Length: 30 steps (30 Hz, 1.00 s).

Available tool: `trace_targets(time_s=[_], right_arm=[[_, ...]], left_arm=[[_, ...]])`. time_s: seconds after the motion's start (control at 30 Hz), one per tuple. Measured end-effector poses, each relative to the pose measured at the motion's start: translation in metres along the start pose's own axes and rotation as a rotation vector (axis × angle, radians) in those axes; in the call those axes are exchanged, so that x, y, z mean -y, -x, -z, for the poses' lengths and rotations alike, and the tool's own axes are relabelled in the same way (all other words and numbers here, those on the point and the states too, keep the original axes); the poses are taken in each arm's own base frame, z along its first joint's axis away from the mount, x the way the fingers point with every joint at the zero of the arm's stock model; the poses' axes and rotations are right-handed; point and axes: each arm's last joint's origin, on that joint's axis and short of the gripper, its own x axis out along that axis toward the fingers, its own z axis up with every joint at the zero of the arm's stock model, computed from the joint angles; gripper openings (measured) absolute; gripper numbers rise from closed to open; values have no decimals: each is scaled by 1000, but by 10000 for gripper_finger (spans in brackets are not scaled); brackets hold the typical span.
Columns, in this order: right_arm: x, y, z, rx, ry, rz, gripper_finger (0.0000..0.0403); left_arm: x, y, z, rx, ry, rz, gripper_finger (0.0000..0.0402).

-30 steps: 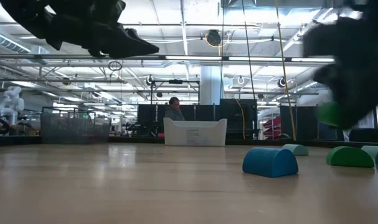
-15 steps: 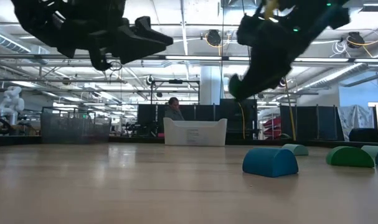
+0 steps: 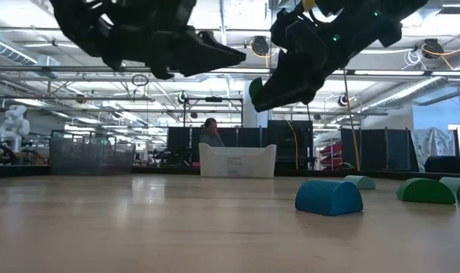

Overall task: Sort blocks by size
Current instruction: Put the green semicircle block into the top black bin

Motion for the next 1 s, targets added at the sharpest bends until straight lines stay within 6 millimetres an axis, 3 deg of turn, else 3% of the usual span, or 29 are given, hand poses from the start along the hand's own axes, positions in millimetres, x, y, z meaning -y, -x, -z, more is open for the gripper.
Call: trace_targets(time_s=[0.4, 1.0], right_arm=[[-2, 1, -10, 100, 33, -19, 125], [0, 1, -17, 165, 22, -16, 125]], left_arm=[[-9, -1, 11, -30, 194, -4, 281], [-10, -4, 11, 6, 255, -25, 274]])
